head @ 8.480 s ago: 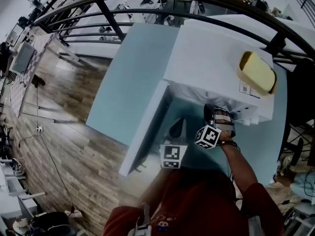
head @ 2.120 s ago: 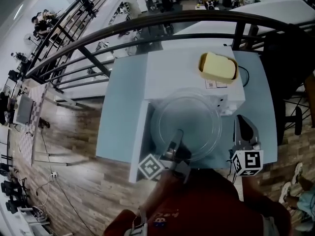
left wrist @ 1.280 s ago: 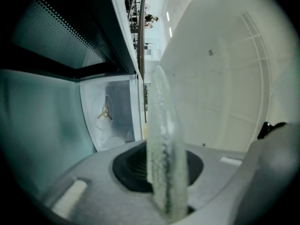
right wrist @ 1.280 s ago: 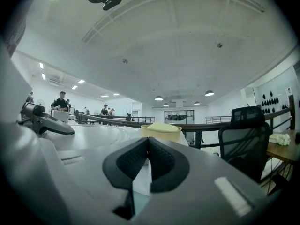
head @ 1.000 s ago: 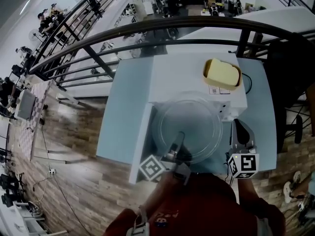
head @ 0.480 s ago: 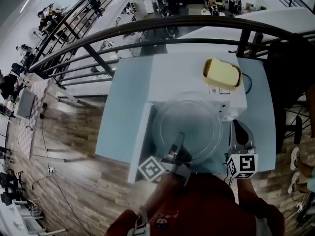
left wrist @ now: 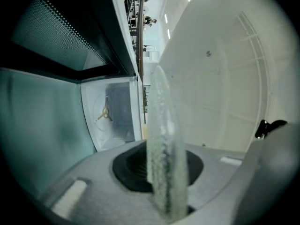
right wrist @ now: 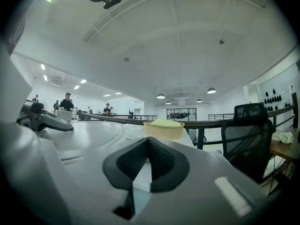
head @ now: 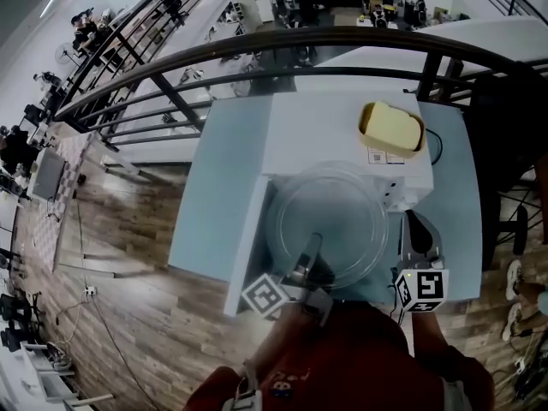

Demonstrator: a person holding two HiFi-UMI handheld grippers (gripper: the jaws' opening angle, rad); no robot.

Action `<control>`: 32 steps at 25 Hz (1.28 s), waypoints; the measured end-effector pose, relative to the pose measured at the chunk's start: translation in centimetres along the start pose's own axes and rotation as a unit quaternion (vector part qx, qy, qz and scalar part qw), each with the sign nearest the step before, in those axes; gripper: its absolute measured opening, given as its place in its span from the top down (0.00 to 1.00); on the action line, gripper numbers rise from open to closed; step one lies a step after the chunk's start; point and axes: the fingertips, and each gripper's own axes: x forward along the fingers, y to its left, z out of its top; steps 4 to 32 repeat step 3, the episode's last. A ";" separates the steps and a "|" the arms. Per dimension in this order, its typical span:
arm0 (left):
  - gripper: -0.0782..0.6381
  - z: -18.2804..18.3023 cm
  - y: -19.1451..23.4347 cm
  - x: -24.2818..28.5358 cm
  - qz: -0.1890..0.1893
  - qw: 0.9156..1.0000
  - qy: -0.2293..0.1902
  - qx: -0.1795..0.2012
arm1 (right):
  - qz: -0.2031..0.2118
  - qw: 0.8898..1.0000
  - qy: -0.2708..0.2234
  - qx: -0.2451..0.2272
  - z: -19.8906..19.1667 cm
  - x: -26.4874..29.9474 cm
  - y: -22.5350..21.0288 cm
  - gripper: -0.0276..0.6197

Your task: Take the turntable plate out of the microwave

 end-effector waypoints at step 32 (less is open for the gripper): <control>0.85 -0.3 0.2 -0.4 0.002 1.000 -0.003 -0.004 | 0.002 1.000 0.005 0.000 -0.4 -0.2 -0.1 0.95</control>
